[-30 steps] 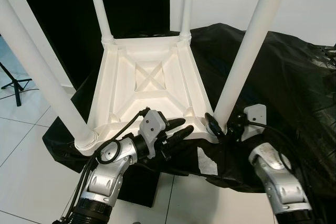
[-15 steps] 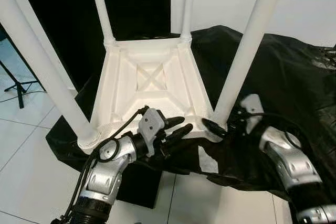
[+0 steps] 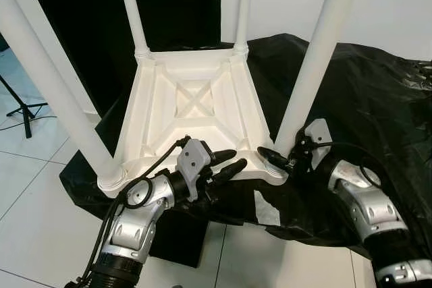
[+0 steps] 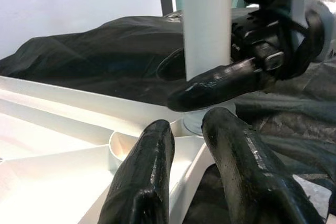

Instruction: Building children table

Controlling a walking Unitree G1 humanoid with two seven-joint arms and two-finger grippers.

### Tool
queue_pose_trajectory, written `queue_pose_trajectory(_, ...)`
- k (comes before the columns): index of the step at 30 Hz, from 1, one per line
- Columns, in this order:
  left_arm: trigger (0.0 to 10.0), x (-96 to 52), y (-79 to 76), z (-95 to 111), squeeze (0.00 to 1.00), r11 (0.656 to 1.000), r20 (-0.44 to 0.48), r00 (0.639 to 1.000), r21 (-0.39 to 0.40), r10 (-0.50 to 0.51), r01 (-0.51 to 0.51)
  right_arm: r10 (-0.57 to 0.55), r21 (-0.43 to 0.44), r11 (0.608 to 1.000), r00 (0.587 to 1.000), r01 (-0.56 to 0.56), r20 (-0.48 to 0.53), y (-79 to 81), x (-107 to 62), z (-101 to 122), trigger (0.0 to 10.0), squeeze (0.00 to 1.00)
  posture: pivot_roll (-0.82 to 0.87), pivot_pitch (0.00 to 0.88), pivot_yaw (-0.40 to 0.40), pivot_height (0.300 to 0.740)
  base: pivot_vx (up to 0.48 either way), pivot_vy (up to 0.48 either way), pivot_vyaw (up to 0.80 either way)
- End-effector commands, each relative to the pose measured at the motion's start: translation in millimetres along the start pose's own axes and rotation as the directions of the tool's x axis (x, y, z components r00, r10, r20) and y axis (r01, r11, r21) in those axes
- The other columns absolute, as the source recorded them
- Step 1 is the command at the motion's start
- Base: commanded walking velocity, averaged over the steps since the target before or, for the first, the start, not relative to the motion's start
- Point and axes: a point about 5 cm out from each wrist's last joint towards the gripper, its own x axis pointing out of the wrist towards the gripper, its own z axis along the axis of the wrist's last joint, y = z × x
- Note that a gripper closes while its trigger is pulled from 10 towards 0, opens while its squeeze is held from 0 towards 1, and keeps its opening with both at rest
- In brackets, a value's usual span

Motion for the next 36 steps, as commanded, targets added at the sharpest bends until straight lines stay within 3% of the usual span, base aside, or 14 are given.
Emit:
queue_pose_trajectory(1,10.0,-2.1,2.5,-2.3,0.0,0.998,-0.014,0.998,-0.009,0.058,-0.058,-0.042,-0.005,0.999,0.996,0.041,-0.083,0.3,-3.4,-14.0,0.0,0.0,-0.04,0.0,0.016,0.74,0.0,0.0,0.0)
queue_pose_trajectory(4,10.0,-1.2,2.2,-2.5,0.0,0.999,-0.013,0.999,-0.013,0.053,-0.053,-0.142,0.03,0.989,0.988,0.144,-0.067,6.9,-3.2,-15.5,0.0,0.0,-0.05,0.0,0.021,0.74,0.0,0.0,0.0)
queue_pose_trajectory(8,10.0,0.9,0.2,-2.5,0.0,0.999,-0.011,0.999,-0.018,0.041,-0.041,-0.35,0.084,0.93,0.933,0.357,-0.084,20.7,-4.1,-19.1,0.0,0.0,-0.05,0.0,0.022,0.74,0.0,0.0,0.0)
queue_pose_trajectory(9,10.0,0.9,0.2,-2.5,0.0,0.999,-0.011,0.999,-0.018,0.041,-0.041,-0.35,0.084,0.93,0.933,0.357,-0.084,20.7,-4.1,-19.1,0.0,0.0,-0.05,0.0,0.022,0.74,0.0,0.0,0.0)
queue_pose_trajectory(14,10.0,0.5,-0.9,-2.9,0.0,0.999,-0.01,0.999,-0.022,0.037,-0.037,-0.527,0.109,0.836,0.843,0.537,-0.108,35.3,-3.1,-18.7,0.0,0.0,-0.05,0.0,0.02,0.74,0.0,0.0,0.0)
queue_pose_trajectory(23,10.0,1.9,-5.5,-4.5,0.0,1.0,-0.016,1.0,-0.027,0.014,-0.014,-0.578,0.153,0.791,0.806,0.592,-0.128,52.3,-0.2,-14.4,0.0,0.0,-0.06,0.0,0.025,0.74,0.0,0.0,0.0)
queue_pose_trajectory(24,10.0,2.0,-5.3,-4.4,0.0,1.0,-0.016,1.0,-0.026,0.012,-0.012,-0.569,0.149,0.8,0.813,0.582,-0.122,53.9,0.4,-13.2,2.0,0.0,-0.06,0.0,0.026,0.74,0.0,0.0,0.0)
queue_pose_trajectory(25,10.0,2.1,-5.1,-4.2,0.0,1.0,-0.015,1.0,-0.025,0.011,-0.011,-0.562,0.144,0.806,0.819,0.574,-0.117,54.9,1.0,-12.3,2.0,0.0,-0.06,0.0,0.026,0.74,0.0,0.0,0.0)
queue_pose_trajectory(26,10.0,2.2,-4.0,-4.0,0.0,1.0,-0.015,1.0,-0.024,0.012,-0.012,-0.555,0.156,0.811,0.826,0.564,-0.099,54.8,1.5,-9.9,10.0,0.0,-0.06,0.0,0.025,0.74,0.0,0.0,0.0)
queue_pose_trajectory(27,10.0,2.1,-3.6,-4.1,0.0,1.0,-0.016,1.0,-0.024,0.013,-0.013,-0.558,0.16,0.809,0.825,0.565,-0.088,53.2,0.3,-8.8,10.0,0.15,-0.06,0.0,0.024,0.74,0.0,0.0,0.0)
queue_pose_trajectory(29,10.0,2.1,-3.4,-4.2,0.0,1.0,-0.016,1.0,-0.023,0.013,-0.014,-0.561,0.162,0.808,0.824,0.566,-0.081,52.0,-0.6,-8.1,10.0,0.15,-0.06,0.0,0.023,0.74,0.0,0.0,0.0)
queue_pose_trajectory(30,10.0,2.2,-3.6,-4.2,0.0,1.0,-0.015,1.0,-0.024,0.014,-0.014,-0.545,0.164,0.821,0.837,0.546,-0.06,49.3,-4.1,-6.4,10.0,1.0,-0.06,0.0,0.023,0.74,0.0,0.0,0.0)
queue_pose_trajectory(35,10.0,2.5,-4.5,-4.2,0.0,1.0,-0.014,1.0,-0.024,0.011,-0.012,-0.488,0.17,0.859,0.873,0.483,-0.014,43.9,-13.6,-3.5,10.0,1.0,-0.06,0.0,0.021,0.74,0.0,0.0,0.0)
queue_pose_trajectory(36,10.0,2.8,-4.3,-4.0,0.0,1.0,-0.014,1.0,-0.023,0.011,-0.011,-0.449,0.151,0.883,0.893,0.444,0.004,39.0,-20.7,-3.1,10.0,1.0,-0.06,0.0,0.019,0.74,0.0,0.0,0.0)
